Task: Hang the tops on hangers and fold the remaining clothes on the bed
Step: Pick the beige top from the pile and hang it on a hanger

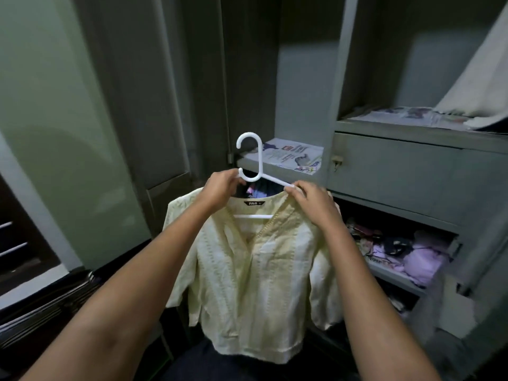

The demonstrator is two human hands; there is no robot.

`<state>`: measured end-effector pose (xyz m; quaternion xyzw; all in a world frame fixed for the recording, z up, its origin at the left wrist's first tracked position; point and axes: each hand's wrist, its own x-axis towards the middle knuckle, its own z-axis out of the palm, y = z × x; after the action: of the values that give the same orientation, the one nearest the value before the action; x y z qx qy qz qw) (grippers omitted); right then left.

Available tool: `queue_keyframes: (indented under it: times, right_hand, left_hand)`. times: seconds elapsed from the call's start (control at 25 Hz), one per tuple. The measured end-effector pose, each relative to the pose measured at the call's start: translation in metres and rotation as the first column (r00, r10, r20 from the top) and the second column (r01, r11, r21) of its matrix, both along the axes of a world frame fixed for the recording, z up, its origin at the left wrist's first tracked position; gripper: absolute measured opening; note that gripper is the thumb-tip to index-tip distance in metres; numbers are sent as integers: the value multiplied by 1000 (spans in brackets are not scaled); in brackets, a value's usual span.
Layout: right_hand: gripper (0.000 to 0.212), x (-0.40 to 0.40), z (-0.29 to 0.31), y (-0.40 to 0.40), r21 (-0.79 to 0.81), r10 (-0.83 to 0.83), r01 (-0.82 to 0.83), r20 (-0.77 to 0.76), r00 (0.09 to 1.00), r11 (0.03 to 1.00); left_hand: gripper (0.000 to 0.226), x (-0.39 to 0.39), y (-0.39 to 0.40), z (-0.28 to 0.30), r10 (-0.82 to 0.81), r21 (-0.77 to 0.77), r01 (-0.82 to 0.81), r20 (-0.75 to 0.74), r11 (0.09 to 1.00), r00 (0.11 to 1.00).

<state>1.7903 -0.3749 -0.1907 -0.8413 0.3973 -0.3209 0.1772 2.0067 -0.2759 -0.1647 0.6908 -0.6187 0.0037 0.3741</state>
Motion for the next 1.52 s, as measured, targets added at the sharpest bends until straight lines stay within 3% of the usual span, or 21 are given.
queue_keyframes:
  times: [0.12,0.2,0.36,0.44,0.6,0.72,0.92,1.16,1.36,1.52]
  right_hand:
    - [38,-19,-5,-20,-156,-273,265,-32,962,952]
    - [36,-35,-3,-27,-200,-423,417,14,906,887]
    - [32,-62,14,-25,-255,-657,654,84,749,712]
    - [28,-69,32,-18,-263,-751,759,154,642,595]
    - [28,-78,85,0,-286,-873,902,277,401,324]
    - [32,-86,141,8,-301,-904,945,356,236,128]
    - [35,-92,250,-11,-318,-870,941,488,62,-111]
    - [34,-111,361,-69,-358,-844,902,536,-16,-244]
    - [28,-140,433,-145,-407,-847,873,532,-11,-268]
    - [15,-164,488,-209,-404,-838,867,544,-28,-292]
  left_hand:
    - [8,-10,-57,3,-130,-58,125,-96,991,987]
    - [13,-22,-95,8,-263,-101,248,-175,963,949]
    - [4,-52,-160,29,-452,-147,437,-88,887,888]
    - [11,-69,-184,48,-503,-164,493,-28,855,864]
    - [43,-95,-217,99,-520,-212,543,155,813,840]
    - [54,-92,-235,136,-492,-292,521,171,802,854]
    - [57,-74,-263,198,-485,-369,497,132,785,864]
    - [72,-78,-323,255,-430,-447,502,259,740,865]
    - [83,-99,-381,308,-154,-609,431,453,665,878]
    - [87,-125,-419,339,70,-721,289,424,630,903]
